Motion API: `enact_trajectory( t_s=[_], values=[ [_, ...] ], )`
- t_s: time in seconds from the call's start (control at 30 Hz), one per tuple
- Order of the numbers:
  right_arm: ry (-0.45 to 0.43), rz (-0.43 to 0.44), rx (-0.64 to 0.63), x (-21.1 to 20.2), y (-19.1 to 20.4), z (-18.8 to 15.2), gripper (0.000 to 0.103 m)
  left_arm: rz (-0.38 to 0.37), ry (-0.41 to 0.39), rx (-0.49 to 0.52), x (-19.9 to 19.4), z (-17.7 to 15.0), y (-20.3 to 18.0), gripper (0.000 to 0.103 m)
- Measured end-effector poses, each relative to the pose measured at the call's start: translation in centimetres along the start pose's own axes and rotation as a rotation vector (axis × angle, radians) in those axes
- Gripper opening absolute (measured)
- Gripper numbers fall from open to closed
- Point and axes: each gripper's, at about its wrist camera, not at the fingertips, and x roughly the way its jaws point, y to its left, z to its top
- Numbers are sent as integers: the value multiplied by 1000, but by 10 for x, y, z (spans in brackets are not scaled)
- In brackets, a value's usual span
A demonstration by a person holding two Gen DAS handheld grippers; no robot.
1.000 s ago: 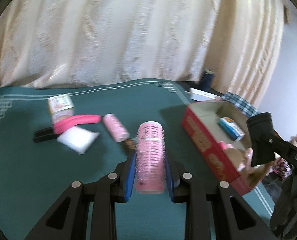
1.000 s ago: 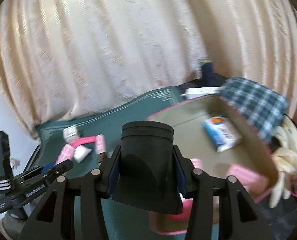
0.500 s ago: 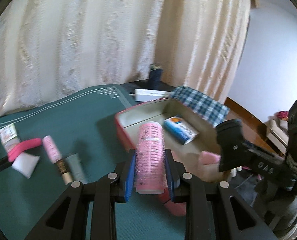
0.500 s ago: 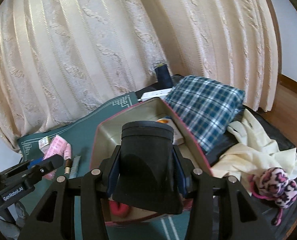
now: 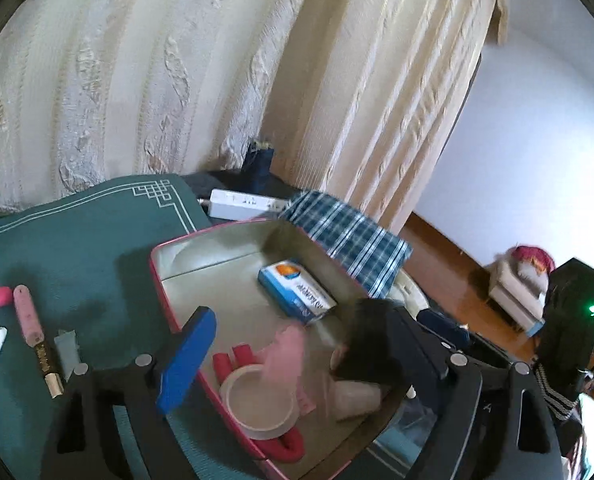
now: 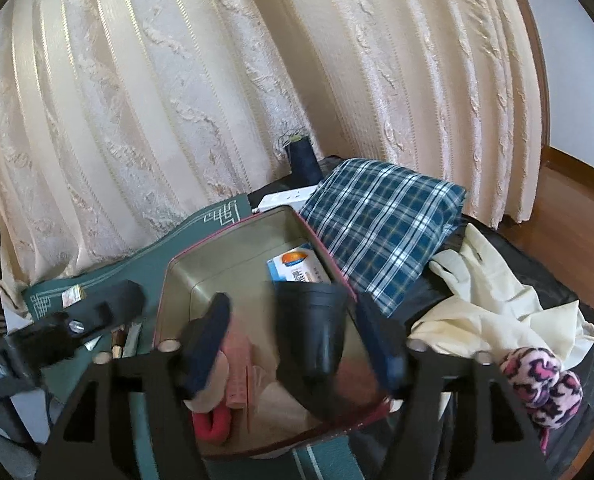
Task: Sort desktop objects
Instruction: 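Carry the black cap and pink roller into the tin box and open both tools, then grasp the pale blue tube on the table with the right tool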
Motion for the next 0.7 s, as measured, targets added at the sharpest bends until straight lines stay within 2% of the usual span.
enact_trajectory(
  t_s=[0.13, 0.43, 0.63, 0.7],
  values=[
    [3, 5, -2, 1, 2, -1, 72, 55, 1, 1, -4, 0, 10, 89],
    [9, 56, -52, -1, 31, -6, 72, 154, -20, -82, -21, -5, 53, 89],
    [25, 118, -116, 0, 63, -13, 72, 239, -37, -140, -42, -12, 87, 89],
    [32, 143, -147, 1, 76, -17, 68, 252, -40, -168, -50, -15, 99, 89]
  ],
)
